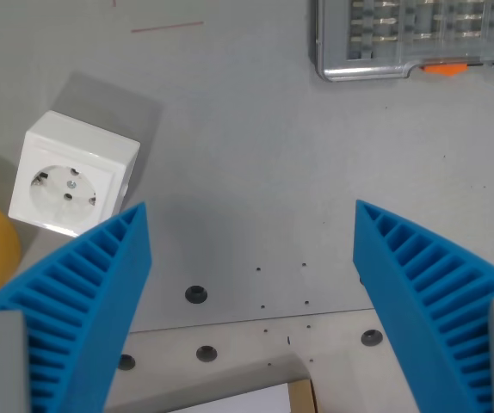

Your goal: Move above the white socket

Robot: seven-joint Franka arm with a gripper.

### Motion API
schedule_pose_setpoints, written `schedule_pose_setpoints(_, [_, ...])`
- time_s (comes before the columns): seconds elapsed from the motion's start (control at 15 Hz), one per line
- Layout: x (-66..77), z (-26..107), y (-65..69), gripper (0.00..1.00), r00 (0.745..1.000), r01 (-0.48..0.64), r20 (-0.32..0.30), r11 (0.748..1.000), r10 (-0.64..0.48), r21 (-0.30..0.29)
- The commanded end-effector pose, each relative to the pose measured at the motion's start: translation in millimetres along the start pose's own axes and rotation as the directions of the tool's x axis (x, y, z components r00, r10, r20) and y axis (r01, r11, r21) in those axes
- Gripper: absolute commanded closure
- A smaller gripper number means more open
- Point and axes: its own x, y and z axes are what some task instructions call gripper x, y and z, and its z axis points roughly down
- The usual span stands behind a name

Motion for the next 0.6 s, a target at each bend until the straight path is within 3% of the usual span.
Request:
schedule_pose_setpoints(0.07, [0.2,-2.5,0.0,0.0,1.0,-0.001,-0.005,1.0,0.001,0.001])
schedule_pose_setpoints(0.6, [-0.5,-0.5,-2.1,0.0,0.998,0.066,-0.008,0.998,-0.066,0.0])
